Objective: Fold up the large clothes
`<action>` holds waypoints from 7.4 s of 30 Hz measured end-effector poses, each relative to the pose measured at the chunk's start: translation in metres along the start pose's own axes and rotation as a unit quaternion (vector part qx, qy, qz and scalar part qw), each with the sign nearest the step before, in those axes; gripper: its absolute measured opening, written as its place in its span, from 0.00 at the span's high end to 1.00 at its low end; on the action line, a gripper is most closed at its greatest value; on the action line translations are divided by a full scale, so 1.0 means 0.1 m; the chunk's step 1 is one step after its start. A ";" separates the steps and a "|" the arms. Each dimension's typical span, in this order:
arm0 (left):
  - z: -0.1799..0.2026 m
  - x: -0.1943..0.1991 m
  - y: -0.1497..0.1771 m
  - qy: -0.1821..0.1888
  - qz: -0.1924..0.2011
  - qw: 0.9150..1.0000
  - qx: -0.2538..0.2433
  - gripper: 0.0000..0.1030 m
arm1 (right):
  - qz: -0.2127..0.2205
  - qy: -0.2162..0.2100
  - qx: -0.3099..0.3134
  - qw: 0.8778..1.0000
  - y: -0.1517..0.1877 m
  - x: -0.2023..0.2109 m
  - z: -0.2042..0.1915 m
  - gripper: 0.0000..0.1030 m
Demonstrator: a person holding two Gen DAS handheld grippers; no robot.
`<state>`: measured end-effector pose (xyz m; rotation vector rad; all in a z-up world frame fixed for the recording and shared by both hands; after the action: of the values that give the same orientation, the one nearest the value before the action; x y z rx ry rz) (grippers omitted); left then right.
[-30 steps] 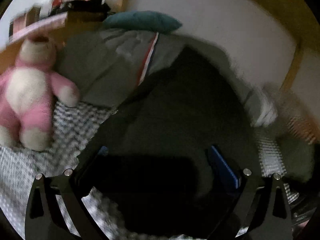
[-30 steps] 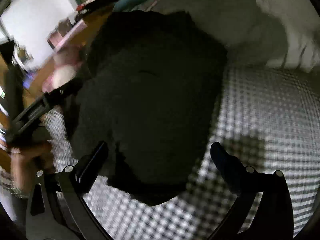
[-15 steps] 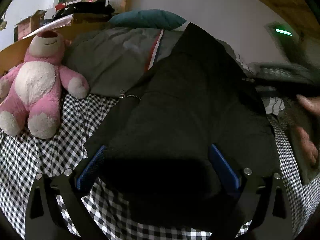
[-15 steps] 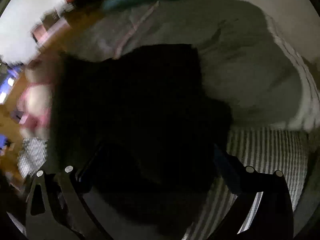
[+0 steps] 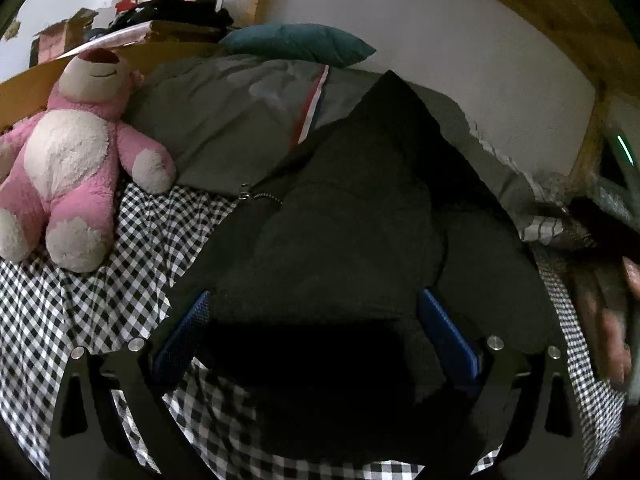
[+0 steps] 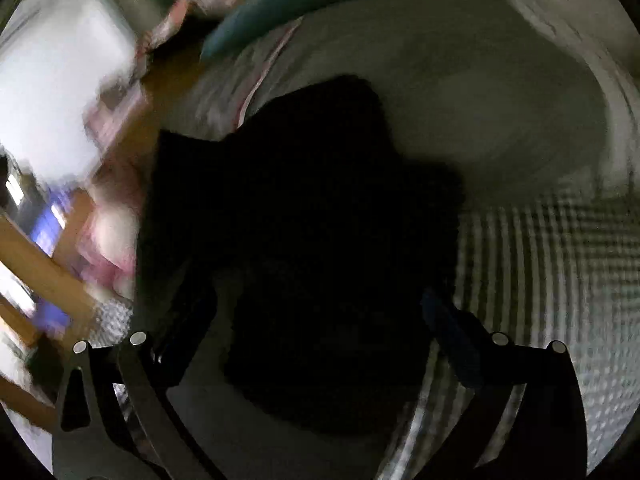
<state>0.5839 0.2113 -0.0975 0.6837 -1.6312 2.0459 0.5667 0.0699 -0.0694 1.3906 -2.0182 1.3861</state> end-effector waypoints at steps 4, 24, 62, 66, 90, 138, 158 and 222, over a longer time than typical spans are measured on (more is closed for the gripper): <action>-0.01 0.02 -0.02 0.011 0.006 1.000 0.019 0.04 | -0.046 -0.127 -0.137 0.981 0.84 0.02 0.50 0.02; -0.05 -0.01 -0.01 0.017 0.011 0.999 0.033 0.04 | -0.126 -0.246 -0.157 0.948 1.00 -0.59 0.09 0.06; -0.13 -0.27 0.70 0.307 -0.082 0.838 0.444 0.37 | -0.079 -0.285 -0.195 0.935 1.00 -0.41 0.36 0.29; -0.11 -0.05 0.85 0.312 -0.102 0.840 0.432 0.50 | -0.081 -0.290 -0.192 0.934 1.11 -0.25 0.37 0.32; 0.70 0.94 1.78 0.297 -0.090 0.844 0.438 0.06 | -0.099 -0.340 -0.239 0.904 2.49 1.03 0.96 0.16; 1.27 0.97 1.78 0.327 -0.046 0.872 0.361 0.64 | -0.035 -0.308 -0.170 0.936 0.88 1.70 1.11 0.41; 0.67 1.30 2.09 0.307 -0.065 0.827 0.466 0.05 | -0.069 -0.379 -0.225 0.895 1.28 1.02 1.72 0.22; 0.03 -0.06 0.98 0.384 -0.192 0.893 0.133 0.26 | -0.038 -0.397 -0.109 0.911 1.11 1.62 1.53 0.27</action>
<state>0.5292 0.1871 -0.1755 0.1886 -0.7087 1.8894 0.4336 -0.1398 -0.0867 2.1120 -2.4285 0.5418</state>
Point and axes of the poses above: each gripper's, at about its wrist camera, not at the fingertips, and x roughly against the way its jaws point, z to its right, y to its underside, the point moved 8 cm from there along -x, roughly the way its jaws point, and after that the axes turned 1 degree about -z, right-handed, at the moved point
